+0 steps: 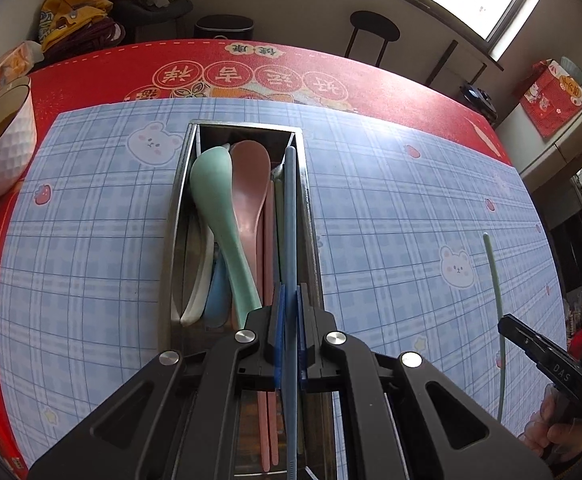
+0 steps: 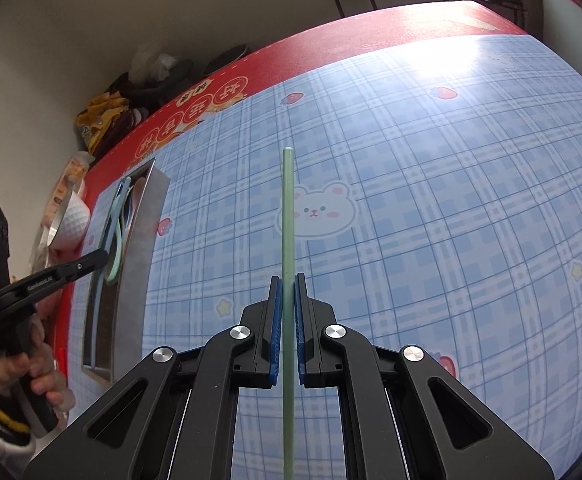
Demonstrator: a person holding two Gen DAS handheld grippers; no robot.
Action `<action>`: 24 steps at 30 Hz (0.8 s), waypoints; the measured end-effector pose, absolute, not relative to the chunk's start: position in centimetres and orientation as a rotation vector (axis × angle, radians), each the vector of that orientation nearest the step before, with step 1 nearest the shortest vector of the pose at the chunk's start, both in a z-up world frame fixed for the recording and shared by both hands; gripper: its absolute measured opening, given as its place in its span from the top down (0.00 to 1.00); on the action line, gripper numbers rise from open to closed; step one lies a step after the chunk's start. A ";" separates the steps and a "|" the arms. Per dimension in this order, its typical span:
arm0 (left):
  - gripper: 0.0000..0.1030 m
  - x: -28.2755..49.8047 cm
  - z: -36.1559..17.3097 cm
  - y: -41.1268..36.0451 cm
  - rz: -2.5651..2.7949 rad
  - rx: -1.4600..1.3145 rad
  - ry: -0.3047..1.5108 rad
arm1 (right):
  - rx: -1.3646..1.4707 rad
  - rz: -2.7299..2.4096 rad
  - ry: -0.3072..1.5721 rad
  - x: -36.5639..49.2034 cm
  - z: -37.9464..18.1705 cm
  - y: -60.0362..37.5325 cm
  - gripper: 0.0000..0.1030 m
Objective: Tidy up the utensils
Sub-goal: 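Lower the blue chopstick into the steel tray and open the left gripper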
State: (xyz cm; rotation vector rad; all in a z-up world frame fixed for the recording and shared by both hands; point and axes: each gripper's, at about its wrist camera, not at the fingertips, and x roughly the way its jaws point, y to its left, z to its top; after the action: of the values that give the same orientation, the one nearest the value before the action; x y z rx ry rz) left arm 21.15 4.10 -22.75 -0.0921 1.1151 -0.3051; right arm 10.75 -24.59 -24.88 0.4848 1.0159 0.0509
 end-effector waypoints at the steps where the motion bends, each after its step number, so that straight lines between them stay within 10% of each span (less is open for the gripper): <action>1: 0.95 21.4 -23.0 4.0 -0.303 -0.088 1.123 | 0.493 0.041 1.016 10.6 -25.0 -25.0 0.94; 16: 0.94 21.9 -24.9 3.2 -0.282 -0.054 1.167 | 0.523 0.005 1.011 9.7 -25.1 -26.5 0.94; 24: 0.77 21.6 -23.8 3.4 -0.254 -0.039 1.156 | 0.518 0.014 1.006 9.6 -24.6 -26.5 0.94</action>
State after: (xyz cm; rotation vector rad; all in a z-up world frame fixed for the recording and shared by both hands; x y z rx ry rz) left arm 21.56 3.38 -23.75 -0.0394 1.1561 -0.2543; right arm 9.63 -26.46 -24.57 0.5177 1.0060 0.0138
